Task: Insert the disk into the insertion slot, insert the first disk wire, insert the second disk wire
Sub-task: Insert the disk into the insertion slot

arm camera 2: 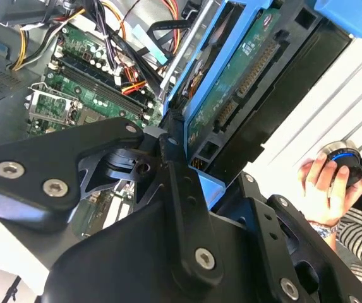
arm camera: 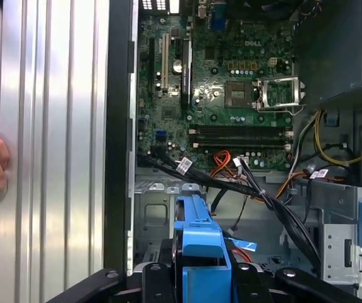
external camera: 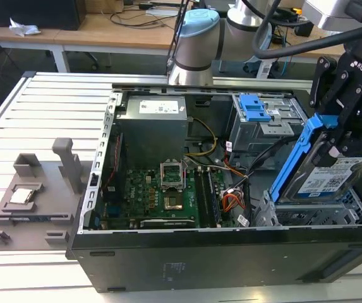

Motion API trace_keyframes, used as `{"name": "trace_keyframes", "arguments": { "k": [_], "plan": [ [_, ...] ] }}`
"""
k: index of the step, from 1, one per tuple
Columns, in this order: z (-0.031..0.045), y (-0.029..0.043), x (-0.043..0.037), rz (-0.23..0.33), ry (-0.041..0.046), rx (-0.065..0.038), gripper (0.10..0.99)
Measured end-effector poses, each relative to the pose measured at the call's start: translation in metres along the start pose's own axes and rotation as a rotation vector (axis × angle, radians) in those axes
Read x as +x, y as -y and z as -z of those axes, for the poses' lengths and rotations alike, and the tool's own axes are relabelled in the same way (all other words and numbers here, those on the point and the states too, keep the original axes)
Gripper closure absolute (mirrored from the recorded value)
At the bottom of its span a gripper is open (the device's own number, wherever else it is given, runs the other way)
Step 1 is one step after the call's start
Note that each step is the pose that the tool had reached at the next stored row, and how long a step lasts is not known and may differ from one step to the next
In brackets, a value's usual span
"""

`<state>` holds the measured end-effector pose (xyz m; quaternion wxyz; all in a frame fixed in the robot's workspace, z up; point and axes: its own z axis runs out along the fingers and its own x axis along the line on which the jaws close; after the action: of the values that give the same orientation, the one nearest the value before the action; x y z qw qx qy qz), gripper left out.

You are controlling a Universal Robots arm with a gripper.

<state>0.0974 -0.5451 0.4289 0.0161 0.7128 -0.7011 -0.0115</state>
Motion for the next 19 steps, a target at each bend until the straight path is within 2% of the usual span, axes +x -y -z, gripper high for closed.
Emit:
{"name": "trace_keyframes", "arguments": {
  "k": [6, 11, 19],
  "plan": [
    [-0.0004, -0.003, -0.0002, 0.0, -0.0004, 0.0, 0.718],
    [-0.0084, -0.0028, -0.0002, 0.0, -0.0006, 0.0, 0.718],
    [-0.0161, -0.0025, -0.0002, 0.0, -0.0006, 0.0, 0.718]
  ]
}}
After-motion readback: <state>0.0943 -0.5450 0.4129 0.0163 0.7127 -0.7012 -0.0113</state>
